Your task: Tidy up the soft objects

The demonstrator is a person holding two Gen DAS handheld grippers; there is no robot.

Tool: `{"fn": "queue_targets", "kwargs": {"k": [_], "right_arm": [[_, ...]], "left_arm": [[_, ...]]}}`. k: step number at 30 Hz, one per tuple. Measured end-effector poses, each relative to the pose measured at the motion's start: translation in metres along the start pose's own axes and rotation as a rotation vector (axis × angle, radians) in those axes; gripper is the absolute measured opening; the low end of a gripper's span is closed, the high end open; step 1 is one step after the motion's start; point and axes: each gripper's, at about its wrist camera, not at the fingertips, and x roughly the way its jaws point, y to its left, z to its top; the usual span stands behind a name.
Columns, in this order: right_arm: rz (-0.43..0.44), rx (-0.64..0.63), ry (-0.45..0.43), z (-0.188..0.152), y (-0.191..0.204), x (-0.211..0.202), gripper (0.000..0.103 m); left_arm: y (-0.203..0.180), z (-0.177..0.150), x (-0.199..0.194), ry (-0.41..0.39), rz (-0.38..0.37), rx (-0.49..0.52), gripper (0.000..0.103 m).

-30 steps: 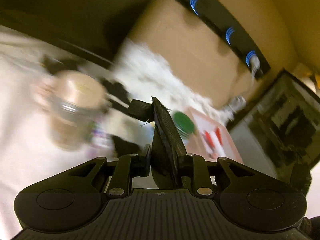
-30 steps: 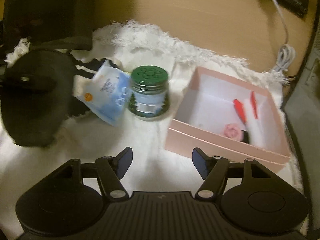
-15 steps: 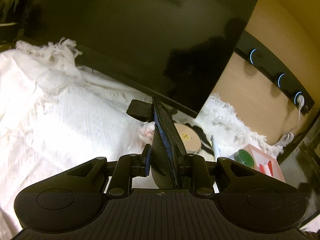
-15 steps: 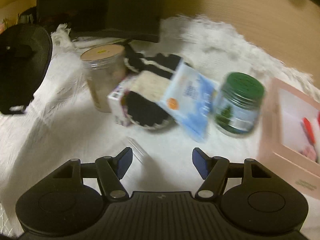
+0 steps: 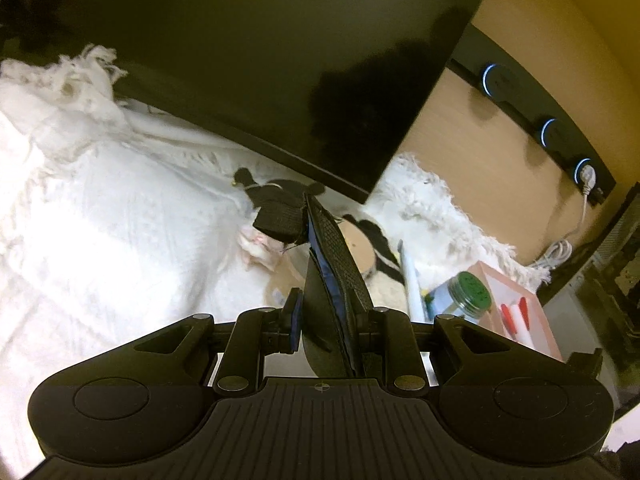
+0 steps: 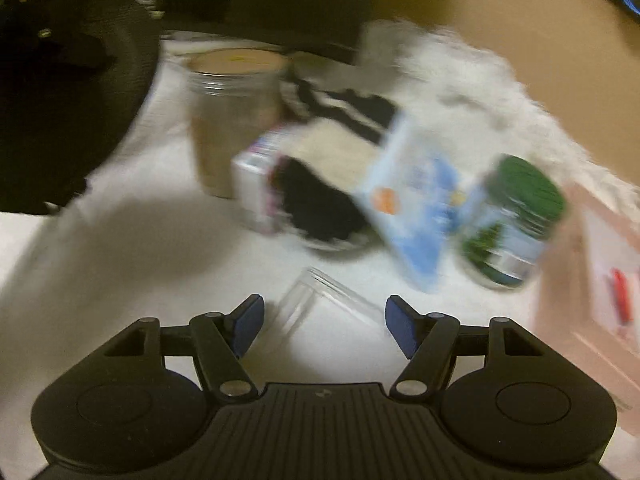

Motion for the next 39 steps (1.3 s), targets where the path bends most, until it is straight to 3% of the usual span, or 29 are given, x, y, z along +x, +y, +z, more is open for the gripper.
{"fn": "queue_targets", "kwargs": {"k": [3,6,11,16,17,18,25,27,34,37,39], "right_arm": [[-0.029,0.068,0.021,-0.010,-0.028,-0.004,0.068],[0.005,0.169,0.037,-0.023,-0.054,-0.005,0.071],[0.037,0.240,0.020,-0.035,-0.065,-0.010,0.077],[0.073,0.247,0.024,-0.036,-0.062,-0.010,0.092],[0.092,0.248,0.034,-0.036,-0.063,-0.007,0.101],[0.109,0.244,0.044,-0.034,-0.063,-0.004,0.103],[0.102,0.144,0.089,-0.029,-0.055,-0.002,0.102],[0.104,0.150,0.074,-0.029,-0.054,-0.005,0.097],[0.103,0.136,-0.002,-0.018,-0.035,-0.009,0.096],[0.125,0.114,0.004,-0.009,-0.022,-0.001,0.092],[0.146,0.134,0.025,-0.004,-0.020,0.009,0.082]], "left_arm": [[-0.006,-0.003,0.006,0.014,-0.022,-0.004,0.025],[-0.012,-0.006,0.013,0.031,-0.039,0.000,0.025],[-0.022,-0.009,0.021,0.055,-0.056,-0.001,0.025],[-0.028,-0.009,0.021,0.049,-0.052,0.014,0.025],[-0.028,-0.008,0.020,0.046,-0.046,0.016,0.025],[-0.028,-0.009,0.019,0.043,-0.039,0.019,0.025],[-0.016,-0.009,0.007,0.020,-0.003,-0.006,0.025],[-0.011,-0.009,0.004,0.017,0.012,-0.017,0.025],[0.002,-0.011,-0.004,0.016,0.034,-0.052,0.025],[0.004,-0.013,-0.004,0.020,0.031,-0.060,0.025],[0.003,-0.014,-0.003,0.027,0.027,-0.060,0.025]]}}
